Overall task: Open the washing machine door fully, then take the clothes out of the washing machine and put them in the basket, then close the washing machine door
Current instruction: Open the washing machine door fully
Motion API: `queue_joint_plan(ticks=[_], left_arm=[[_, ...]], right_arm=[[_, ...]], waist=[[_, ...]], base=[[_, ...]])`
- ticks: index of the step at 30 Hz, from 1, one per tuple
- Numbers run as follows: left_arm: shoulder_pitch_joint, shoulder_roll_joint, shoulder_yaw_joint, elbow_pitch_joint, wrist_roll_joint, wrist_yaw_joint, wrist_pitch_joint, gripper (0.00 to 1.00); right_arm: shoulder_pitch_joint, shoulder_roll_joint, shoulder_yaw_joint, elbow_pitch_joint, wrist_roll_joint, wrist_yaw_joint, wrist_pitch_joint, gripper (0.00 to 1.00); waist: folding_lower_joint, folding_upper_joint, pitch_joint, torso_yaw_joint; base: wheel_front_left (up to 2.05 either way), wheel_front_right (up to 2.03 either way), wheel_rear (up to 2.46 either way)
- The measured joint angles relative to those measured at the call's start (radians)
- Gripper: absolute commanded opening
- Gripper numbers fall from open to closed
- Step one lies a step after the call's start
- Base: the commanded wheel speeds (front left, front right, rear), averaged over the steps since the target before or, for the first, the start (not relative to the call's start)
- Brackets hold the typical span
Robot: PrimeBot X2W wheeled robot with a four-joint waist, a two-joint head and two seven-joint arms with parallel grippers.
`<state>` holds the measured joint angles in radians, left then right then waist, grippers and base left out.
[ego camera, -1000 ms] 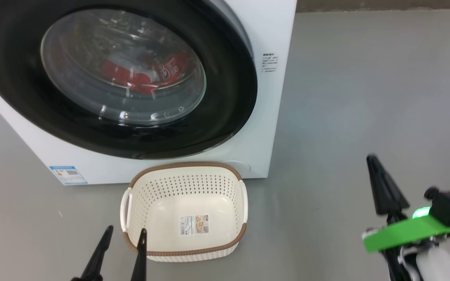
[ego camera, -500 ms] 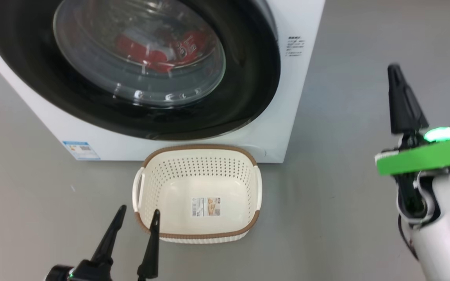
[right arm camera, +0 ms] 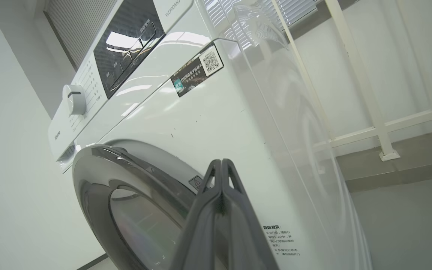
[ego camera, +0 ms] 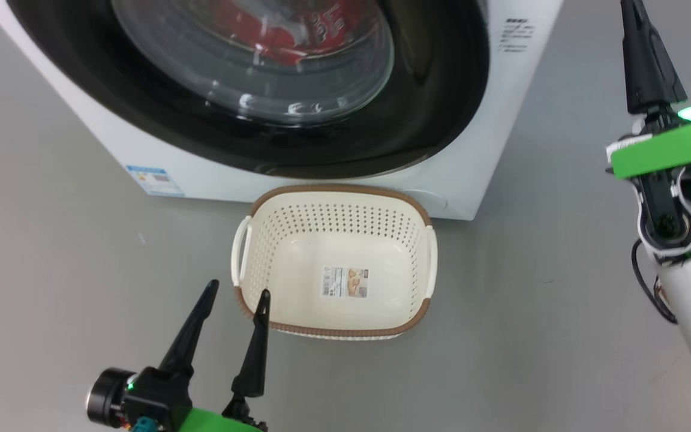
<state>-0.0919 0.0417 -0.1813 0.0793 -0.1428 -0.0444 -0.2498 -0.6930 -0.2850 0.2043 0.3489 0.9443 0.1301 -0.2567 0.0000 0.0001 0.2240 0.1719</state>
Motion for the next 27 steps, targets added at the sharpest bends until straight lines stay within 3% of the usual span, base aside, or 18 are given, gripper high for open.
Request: queue_joint_plan(ticks=[6, 14, 27], left_arm=[[-0.029, 0.000, -0.025, 0.010, -0.010, 0.001, 0.000, 1.00], [-0.058, -0.001, -0.037, 0.016, -0.031, 0.005, 0.000, 1.00], [-0.097, -0.002, -0.055, 0.021, -0.047, 0.010, 0.000, 1.00]], right_arm=[[-0.130, -0.091, 0.135, 0.070, 0.215, 0.000, 0.056, 0.00], [-0.212, -0.140, 0.240, 0.086, 0.433, 0.000, 0.222, 0.00], [-0.305, -0.169, 0.217, 0.124, 0.708, 0.000, 0.509, 0.00]], waist=[[0.0000, 0.0000, 0.041, 0.038], [0.0000, 0.0000, 0.082, 0.070], [0.0000, 0.0000, 0.133, 0.092]], base=[[0.00, 0.00, 0.00], [0.00, 0.00, 0.00], [0.00, 0.00, 0.00]])
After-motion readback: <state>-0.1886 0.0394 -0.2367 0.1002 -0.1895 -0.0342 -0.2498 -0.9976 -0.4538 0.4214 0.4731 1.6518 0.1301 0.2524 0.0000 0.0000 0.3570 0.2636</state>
